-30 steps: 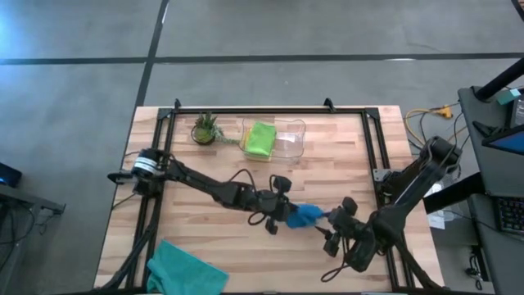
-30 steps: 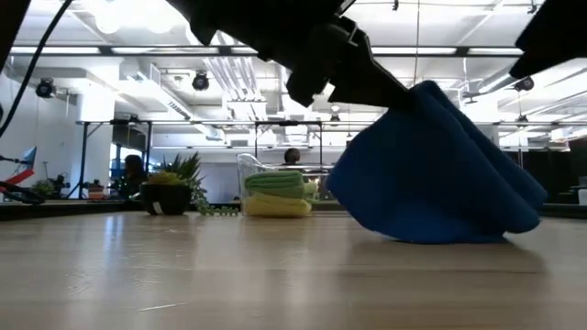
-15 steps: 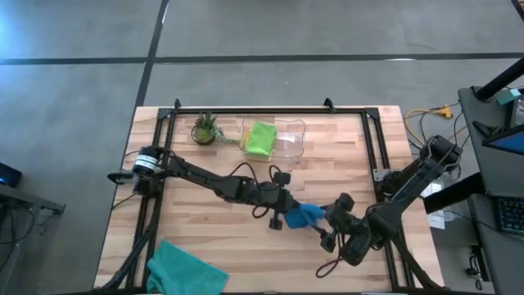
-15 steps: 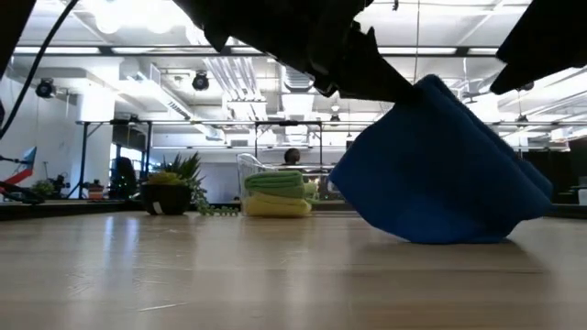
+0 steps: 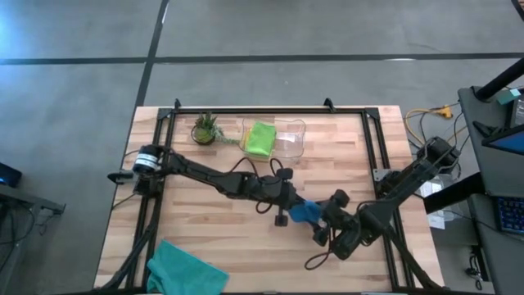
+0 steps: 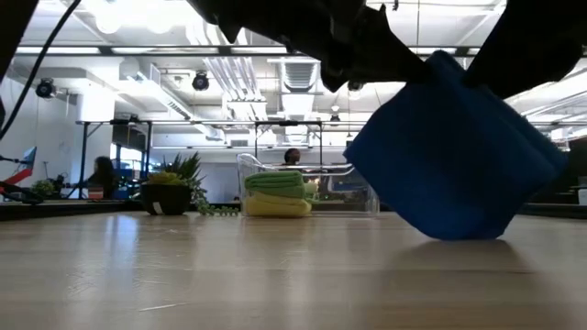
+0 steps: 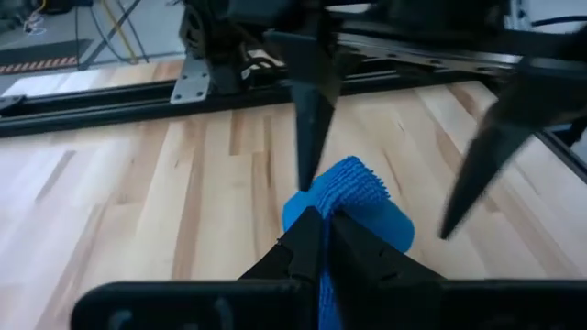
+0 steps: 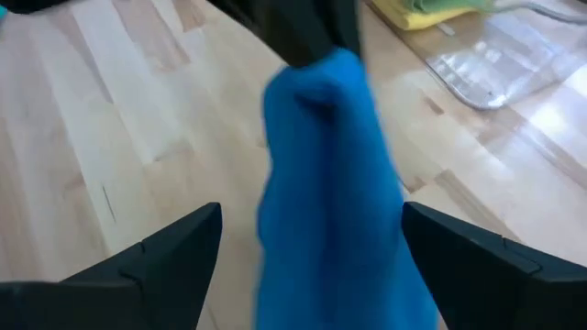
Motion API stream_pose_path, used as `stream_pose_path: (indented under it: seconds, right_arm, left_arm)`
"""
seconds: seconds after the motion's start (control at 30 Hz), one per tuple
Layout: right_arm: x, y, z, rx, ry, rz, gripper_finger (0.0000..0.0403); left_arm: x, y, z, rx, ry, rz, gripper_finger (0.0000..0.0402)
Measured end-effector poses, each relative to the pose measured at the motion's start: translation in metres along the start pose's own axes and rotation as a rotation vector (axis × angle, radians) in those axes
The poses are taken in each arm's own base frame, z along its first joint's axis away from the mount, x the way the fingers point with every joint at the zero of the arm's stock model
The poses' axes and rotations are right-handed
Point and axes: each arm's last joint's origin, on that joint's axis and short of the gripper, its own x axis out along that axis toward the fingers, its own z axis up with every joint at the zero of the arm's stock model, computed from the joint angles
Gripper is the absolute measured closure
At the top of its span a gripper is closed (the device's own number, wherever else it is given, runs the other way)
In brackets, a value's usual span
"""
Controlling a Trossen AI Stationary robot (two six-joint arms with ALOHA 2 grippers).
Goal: Fold microfiber towels
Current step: Fold the blue microfiber towel
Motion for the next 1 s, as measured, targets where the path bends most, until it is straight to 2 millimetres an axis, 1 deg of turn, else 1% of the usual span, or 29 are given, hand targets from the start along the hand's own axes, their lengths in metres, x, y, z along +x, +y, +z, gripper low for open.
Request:
stream_pose_path:
  seconds: [0.17,0.27,0.43,0.57,0.63,0.77,0.9,1.0]
  right_arm:
    - [0.001,0.001,0.0,-0.024,-0.003,0.007,0.0074]
    - [0.004,-0.001,-0.004,-0.037,0.023,0.001,0.0076]
    - [0.011,-0.006,-0.013,-0.022,0.044,-0.034,0.0076]
    - [0.015,-0.007,-0.014,-0.009,0.049,-0.049,0.0076]
    - [0.015,-0.006,-0.012,0.002,0.045,-0.048,0.0076]
    - [0.014,-0.005,-0.007,0.002,0.034,-0.047,0.0076]
    - [0.014,-0.003,0.001,-0.004,0.025,-0.043,0.0076]
    - [0.016,-0.003,0.008,0.003,0.01,-0.053,0.0076]
  left_arm:
    - [0.0,0.004,0.0,-0.009,-0.003,0.001,0.0401]
    - [-0.001,0.005,0.002,-0.023,-0.01,-0.03,0.0401]
    - [-0.008,0.008,0.013,-0.066,-0.046,-0.045,0.0402]
    - [-0.014,0.01,0.02,-0.068,-0.067,-0.045,0.0402]
    - [-0.017,0.012,0.023,-0.07,-0.08,-0.041,0.0402]
    - [-0.017,0.019,0.022,-0.119,-0.072,-0.031,0.0402]
    - [-0.017,0.025,0.022,-0.132,-0.069,-0.017,0.0402]
    - [-0.017,0.029,0.021,-0.182,-0.067,-0.012,0.0402]
